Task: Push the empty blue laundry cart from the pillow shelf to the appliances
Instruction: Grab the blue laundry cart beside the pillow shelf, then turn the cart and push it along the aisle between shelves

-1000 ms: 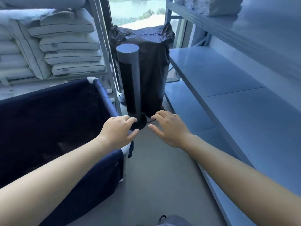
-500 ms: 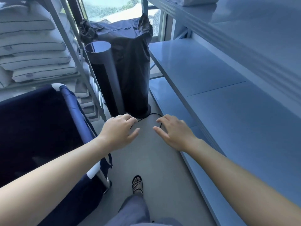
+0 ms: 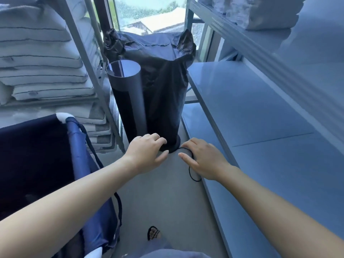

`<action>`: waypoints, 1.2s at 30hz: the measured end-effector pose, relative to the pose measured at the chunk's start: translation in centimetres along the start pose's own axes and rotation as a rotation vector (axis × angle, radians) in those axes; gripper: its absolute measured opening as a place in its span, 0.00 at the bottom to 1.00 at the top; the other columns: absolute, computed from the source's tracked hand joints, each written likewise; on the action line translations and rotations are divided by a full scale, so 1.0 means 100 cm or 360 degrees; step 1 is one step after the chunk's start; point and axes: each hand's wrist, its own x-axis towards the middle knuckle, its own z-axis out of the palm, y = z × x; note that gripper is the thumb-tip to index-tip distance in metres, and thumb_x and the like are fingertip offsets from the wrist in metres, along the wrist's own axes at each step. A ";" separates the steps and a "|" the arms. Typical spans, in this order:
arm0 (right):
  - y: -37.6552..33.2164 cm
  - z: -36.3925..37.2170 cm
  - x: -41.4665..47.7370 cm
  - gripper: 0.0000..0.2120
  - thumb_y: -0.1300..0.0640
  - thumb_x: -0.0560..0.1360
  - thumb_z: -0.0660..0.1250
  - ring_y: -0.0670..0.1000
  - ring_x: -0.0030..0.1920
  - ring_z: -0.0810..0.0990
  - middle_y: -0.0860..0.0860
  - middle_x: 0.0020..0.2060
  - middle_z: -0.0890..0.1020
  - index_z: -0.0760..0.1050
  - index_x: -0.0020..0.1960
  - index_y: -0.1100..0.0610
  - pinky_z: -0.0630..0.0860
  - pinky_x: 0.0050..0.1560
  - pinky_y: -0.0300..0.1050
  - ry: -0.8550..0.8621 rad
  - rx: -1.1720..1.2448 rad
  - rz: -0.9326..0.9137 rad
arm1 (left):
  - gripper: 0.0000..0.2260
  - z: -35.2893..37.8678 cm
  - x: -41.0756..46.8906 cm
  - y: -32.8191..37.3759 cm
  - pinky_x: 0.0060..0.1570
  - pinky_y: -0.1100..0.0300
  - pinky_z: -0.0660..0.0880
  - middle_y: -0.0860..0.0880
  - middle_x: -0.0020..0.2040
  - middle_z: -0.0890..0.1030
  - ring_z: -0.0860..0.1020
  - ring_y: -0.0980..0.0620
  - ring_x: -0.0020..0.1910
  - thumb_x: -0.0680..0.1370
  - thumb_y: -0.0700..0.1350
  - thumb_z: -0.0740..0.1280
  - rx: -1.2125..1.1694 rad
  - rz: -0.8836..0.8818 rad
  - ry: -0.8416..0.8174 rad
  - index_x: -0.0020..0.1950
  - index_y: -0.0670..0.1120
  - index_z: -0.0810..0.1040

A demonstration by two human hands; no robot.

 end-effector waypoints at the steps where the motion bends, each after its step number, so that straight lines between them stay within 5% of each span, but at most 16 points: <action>1: 0.002 -0.002 0.017 0.21 0.41 0.78 0.54 0.49 0.57 0.73 0.47 0.57 0.75 0.71 0.63 0.53 0.70 0.54 0.48 -0.0007 -0.0002 -0.0021 | 0.18 -0.001 0.010 -0.010 0.48 0.56 0.72 0.52 0.58 0.77 0.76 0.50 0.53 0.77 0.58 0.56 0.0013 -0.0017 -0.0001 0.62 0.51 0.73; 17: -0.107 0.046 0.242 0.22 0.41 0.76 0.60 0.51 0.58 0.71 0.48 0.58 0.74 0.69 0.65 0.51 0.70 0.54 0.47 -0.0323 -0.0033 -0.1077 | 0.18 -0.024 -0.038 -0.172 0.49 0.52 0.73 0.50 0.56 0.77 0.76 0.48 0.52 0.76 0.56 0.59 0.0116 -0.1095 0.0003 0.63 0.50 0.71; 29: -0.166 0.059 0.382 0.18 0.42 0.75 0.61 0.51 0.55 0.73 0.48 0.53 0.75 0.71 0.59 0.51 0.68 0.49 0.45 -0.0583 -0.0023 -0.1807 | 0.17 -0.030 -0.012 -0.214 0.52 0.51 0.73 0.51 0.55 0.78 0.76 0.49 0.53 0.76 0.56 0.58 0.0143 -0.1837 0.0128 0.63 0.51 0.71; 36: -0.182 0.090 0.404 0.21 0.45 0.75 0.65 0.53 0.59 0.72 0.50 0.59 0.74 0.69 0.63 0.54 0.71 0.53 0.50 -0.0837 -0.0073 -0.2198 | 0.18 0.001 -0.016 -0.193 0.53 0.53 0.72 0.51 0.57 0.77 0.76 0.49 0.54 0.77 0.55 0.58 0.0058 -0.2278 0.0080 0.65 0.51 0.69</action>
